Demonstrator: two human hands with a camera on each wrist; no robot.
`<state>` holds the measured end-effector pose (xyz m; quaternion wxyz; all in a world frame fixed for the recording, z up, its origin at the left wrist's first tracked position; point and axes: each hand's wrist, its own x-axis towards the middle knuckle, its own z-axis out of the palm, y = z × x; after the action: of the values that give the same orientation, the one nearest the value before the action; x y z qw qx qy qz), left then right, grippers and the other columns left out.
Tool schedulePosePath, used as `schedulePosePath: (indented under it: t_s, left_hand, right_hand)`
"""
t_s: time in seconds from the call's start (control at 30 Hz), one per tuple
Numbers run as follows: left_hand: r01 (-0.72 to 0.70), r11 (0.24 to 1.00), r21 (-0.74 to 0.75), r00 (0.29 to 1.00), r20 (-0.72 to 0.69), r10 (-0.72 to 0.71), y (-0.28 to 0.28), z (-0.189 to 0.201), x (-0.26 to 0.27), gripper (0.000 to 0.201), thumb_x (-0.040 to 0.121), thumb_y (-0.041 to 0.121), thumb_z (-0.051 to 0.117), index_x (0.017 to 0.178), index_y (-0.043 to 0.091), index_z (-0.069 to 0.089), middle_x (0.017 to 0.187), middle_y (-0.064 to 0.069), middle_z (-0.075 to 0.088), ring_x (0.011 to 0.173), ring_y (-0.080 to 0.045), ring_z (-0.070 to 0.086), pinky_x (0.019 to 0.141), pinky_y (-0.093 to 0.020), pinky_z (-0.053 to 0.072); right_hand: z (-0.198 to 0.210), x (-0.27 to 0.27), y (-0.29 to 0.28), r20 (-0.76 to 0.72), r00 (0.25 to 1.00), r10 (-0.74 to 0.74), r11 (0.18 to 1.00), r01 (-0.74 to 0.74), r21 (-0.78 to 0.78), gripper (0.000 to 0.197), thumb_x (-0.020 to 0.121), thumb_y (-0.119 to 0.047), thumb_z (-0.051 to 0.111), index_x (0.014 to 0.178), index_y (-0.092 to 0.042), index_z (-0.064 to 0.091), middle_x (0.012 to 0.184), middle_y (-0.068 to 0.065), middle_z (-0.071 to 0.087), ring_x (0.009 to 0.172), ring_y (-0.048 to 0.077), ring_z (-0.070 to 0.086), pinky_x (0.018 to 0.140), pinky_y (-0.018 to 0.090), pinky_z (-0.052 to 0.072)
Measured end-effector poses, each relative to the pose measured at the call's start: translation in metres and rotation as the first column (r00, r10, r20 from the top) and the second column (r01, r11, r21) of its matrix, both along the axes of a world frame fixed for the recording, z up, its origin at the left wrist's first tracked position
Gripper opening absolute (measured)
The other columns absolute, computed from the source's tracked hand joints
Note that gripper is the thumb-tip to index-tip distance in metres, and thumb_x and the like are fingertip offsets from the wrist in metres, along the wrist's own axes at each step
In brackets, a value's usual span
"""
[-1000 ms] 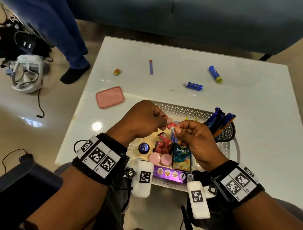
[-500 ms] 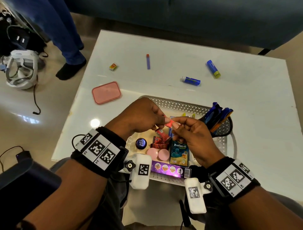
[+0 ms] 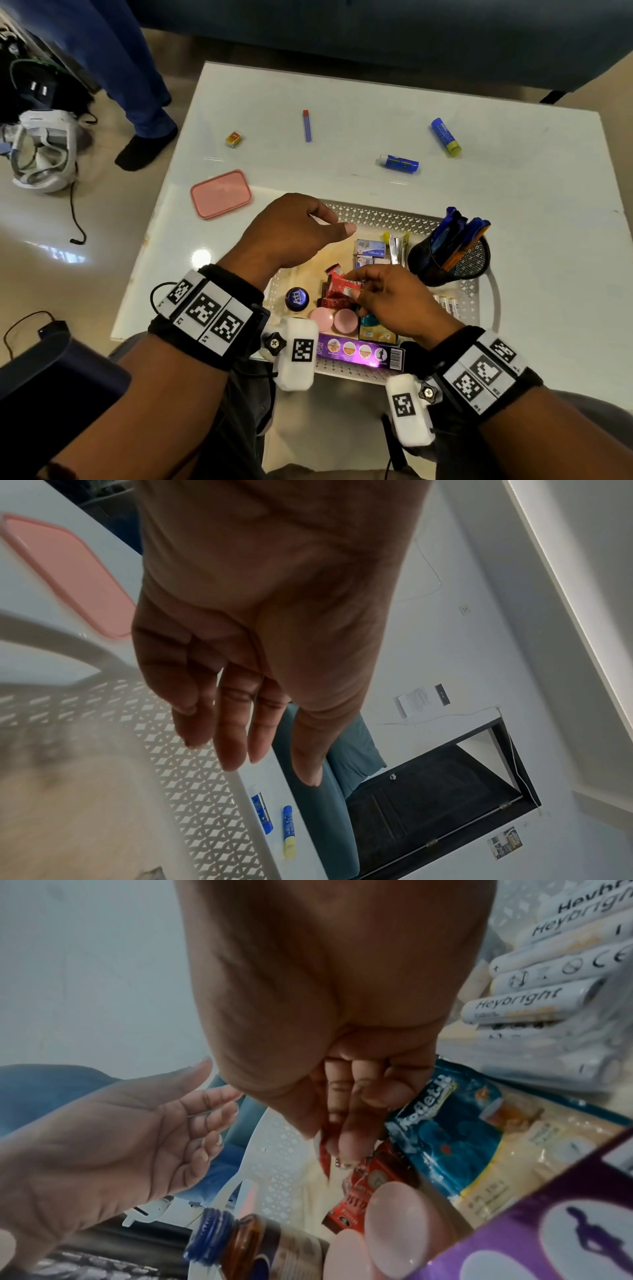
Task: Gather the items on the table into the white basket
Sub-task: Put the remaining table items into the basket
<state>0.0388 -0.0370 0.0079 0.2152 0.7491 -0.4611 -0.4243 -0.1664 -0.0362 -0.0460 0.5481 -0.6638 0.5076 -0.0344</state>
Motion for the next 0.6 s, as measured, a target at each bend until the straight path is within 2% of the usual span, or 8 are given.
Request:
schedulePosePath:
  t_s: [0.1,0.23,0.3,0.43,0.5,0.6]
  left_hand:
    - [-0.005,1.0,-0.001,1.0,-0.001,0.005,-0.001,-0.003,0.0,0.04,0.074,0.066,0.076,0.093,0.031,0.074,0.09,0.009,0.071,0.082,-0.013,0.069,0.087,-0.039,0.057]
    - [-0.004,1.0,-0.001,1.0,-0.004,0.004,0.0,-0.004,-0.001,0.042,0.073,0.068,0.076,0.095,0.032,0.073,0.091,0.009,0.071,0.083,-0.013,0.068,0.087,-0.038,0.057]
    - [-0.001,1.0,-0.003,1.0,-0.006,0.001,0.001,-0.004,-0.003,0.042,0.073,0.068,0.076,0.095,0.033,0.072,0.091,0.011,0.07,0.084,-0.012,0.068,0.087,-0.04,0.057]
    - [0.005,1.0,-0.005,1.0,-0.017,-0.005,0.008,0.01,-0.005,0.039,0.074,0.064,0.077,0.097,0.032,0.072,0.086,0.009,0.072,0.079,-0.012,0.071,0.085,-0.041,0.059]
    - [0.003,1.0,-0.01,1.0,-0.028,-0.003,0.007,0.022,0.003,0.04,0.074,0.063,0.078,0.097,0.03,0.074,0.084,0.008,0.074,0.076,-0.01,0.071,0.083,-0.039,0.06]
    - [0.027,0.999,-0.021,0.994,0.109,-0.025,-0.016,0.041,0.03,0.04,0.074,0.064,0.077,0.094,0.029,0.075,0.088,0.012,0.072,0.078,-0.006,0.067,0.074,-0.028,0.054]
  right_hand:
    - [-0.004,0.0,0.001,-0.002,1.0,-0.016,0.999,0.016,-0.045,0.016,0.092,-0.025,0.07,0.108,-0.028,0.067,0.073,-0.001,0.073,0.065,0.009,0.071,0.07,0.031,0.057]
    - [-0.006,-0.001,-0.002,0.0,0.995,-0.101,0.992,0.101,-0.072,0.014,0.093,-0.028,0.069,0.106,-0.024,0.07,0.07,0.003,0.072,0.06,0.012,0.069,0.056,0.025,0.05]
    - [-0.005,-0.001,-0.004,0.012,0.99,-0.141,0.988,0.141,-0.066,0.014,0.091,-0.033,0.071,0.102,-0.024,0.071,0.069,0.004,0.071,0.059,0.012,0.069,0.053,0.021,0.047]
    - [0.005,0.004,-0.009,0.05,0.987,-0.153,0.987,0.155,-0.049,0.014,0.088,-0.038,0.073,0.097,-0.028,0.07,0.075,0.01,0.069,0.066,0.023,0.068,0.061,0.033,0.052]
    - [0.01,0.005,-0.014,0.086,0.982,-0.166,0.984,0.171,-0.054,0.014,0.088,-0.037,0.074,0.098,-0.028,0.07,0.077,0.01,0.069,0.067,0.024,0.068,0.064,0.036,0.054]
    - [0.015,0.003,-0.017,0.142,0.975,-0.168,0.981,0.179,-0.072,0.015,0.088,-0.034,0.074,0.101,-0.027,0.07,0.082,0.004,0.072,0.066,0.02,0.068,0.069,0.038,0.056]
